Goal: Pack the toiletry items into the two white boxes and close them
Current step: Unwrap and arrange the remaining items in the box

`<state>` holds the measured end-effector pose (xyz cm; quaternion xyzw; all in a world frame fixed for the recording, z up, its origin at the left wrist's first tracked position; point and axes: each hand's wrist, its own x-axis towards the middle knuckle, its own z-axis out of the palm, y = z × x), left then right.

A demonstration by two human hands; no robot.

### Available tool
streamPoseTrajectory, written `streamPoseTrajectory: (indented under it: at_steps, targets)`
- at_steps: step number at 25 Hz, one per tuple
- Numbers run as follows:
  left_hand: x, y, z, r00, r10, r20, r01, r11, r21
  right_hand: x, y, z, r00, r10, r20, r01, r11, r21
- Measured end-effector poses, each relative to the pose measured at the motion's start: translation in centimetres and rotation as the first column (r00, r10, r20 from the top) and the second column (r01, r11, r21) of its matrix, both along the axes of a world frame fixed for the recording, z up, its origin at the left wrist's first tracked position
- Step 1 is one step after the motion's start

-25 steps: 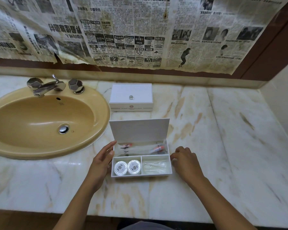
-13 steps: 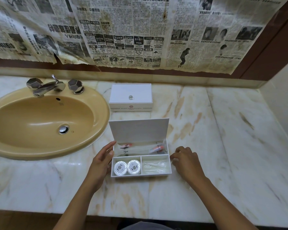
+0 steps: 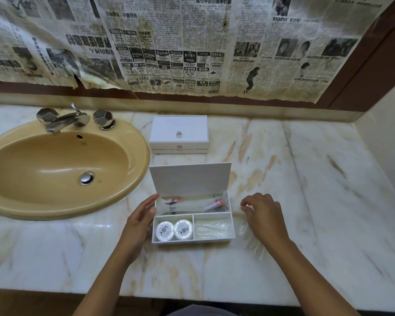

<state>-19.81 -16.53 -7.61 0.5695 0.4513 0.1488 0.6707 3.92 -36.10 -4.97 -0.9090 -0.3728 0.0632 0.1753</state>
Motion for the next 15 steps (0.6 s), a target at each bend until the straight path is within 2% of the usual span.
streamPoseTrajectory:
  at_steps: [3, 8, 10, 15]
  targets:
    - [0.1, 0.0, 0.0, 1.0, -0.002, -0.007, 0.002, 1.0, 0.005, -0.7, 0.7, 2.1, 0.998, 0.017, -0.059, -0.009, 0.992, 0.129]
    - [-0.1, 0.1, -0.2, 1.0, -0.01, 0.025, 0.01, 1.0, -0.01, -3.9, 2.3, 4.3, 0.971, 0.203, -0.126, -0.174, 0.963, 0.208]
    - [-0.1, 0.1, -0.1, 0.999, -0.008, 0.032, 0.008, 1.0, -0.01, -5.2, 2.9, 3.6, 0.954, 0.272, -0.128, -0.255, 0.957, 0.135]
    - [0.1, 0.0, 0.0, 1.0, 0.003, 0.024, -0.004, 1.0, 0.005, -7.1, 3.6, 1.5, 0.93, 0.348, -0.122, -0.367, 0.902, -0.226]
